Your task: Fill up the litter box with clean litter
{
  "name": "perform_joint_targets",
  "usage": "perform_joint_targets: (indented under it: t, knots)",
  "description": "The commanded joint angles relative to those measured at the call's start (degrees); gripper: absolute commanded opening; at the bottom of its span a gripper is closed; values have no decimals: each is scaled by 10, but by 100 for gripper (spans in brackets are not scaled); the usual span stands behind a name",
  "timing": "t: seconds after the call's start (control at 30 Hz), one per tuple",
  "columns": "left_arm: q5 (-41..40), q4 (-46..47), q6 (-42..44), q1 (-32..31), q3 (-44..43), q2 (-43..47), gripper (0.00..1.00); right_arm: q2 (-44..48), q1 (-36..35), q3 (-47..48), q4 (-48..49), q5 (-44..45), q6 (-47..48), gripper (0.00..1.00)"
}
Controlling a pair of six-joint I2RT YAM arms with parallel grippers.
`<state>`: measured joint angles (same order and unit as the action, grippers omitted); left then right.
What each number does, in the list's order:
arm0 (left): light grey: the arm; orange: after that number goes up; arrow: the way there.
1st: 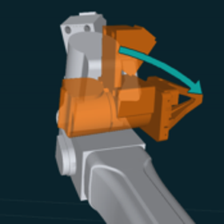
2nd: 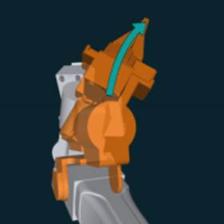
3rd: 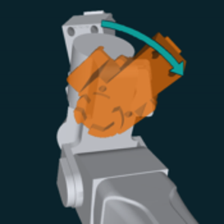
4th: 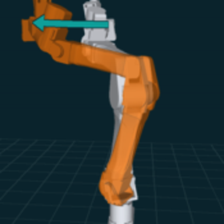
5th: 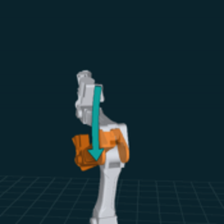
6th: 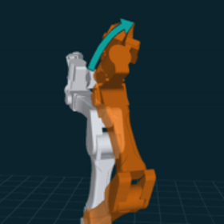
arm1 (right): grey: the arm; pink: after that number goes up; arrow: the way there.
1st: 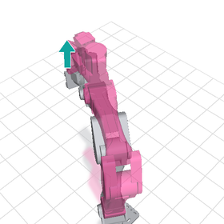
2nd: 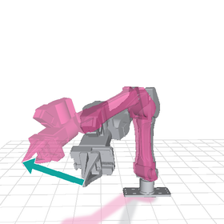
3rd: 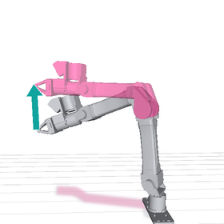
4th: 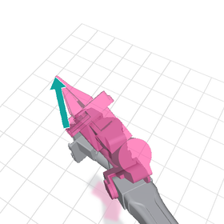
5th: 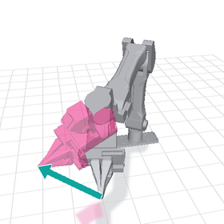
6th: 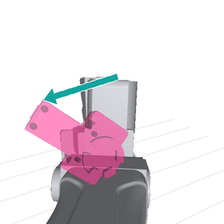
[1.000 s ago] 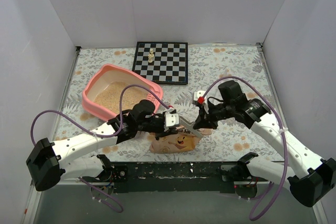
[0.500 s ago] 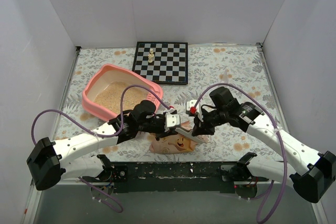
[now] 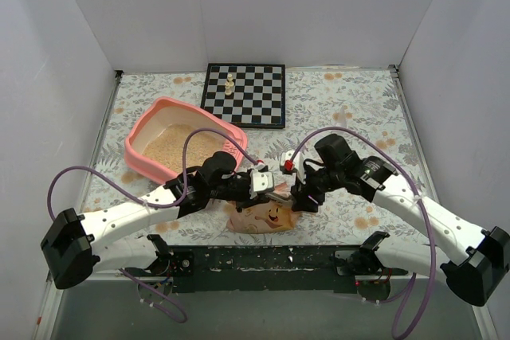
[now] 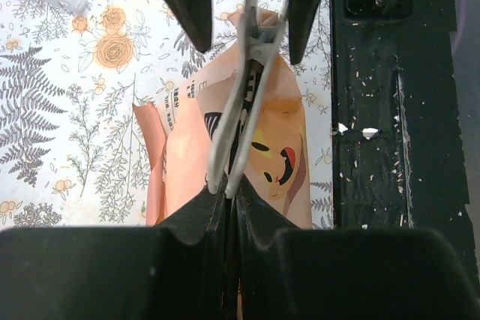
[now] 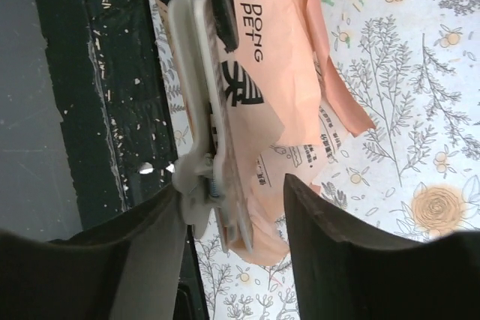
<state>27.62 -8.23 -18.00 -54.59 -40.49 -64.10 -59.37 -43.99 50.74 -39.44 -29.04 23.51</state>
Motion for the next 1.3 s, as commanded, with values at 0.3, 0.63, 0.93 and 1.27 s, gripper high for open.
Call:
perform_joint_targets:
  t: [0.3, 0.63, 0.93, 1.27]
  knots:
    - [-47, -52, -12, -1, -35, 36, 24, 76, -1, 115, 18, 155, -151, 93]
    - [-133, -209, -96, -1, -148, 107, 98, 17, -1, 255, -52, 257, -273, 95]
    - [-243, -271, -183, -1, -318, 84, 98, 11, -1, 325, -18, 436, -346, 97]
    - [-422, -253, -314, -1, -394, 70, 98, 55, -1, 316, 15, 431, -327, 98]
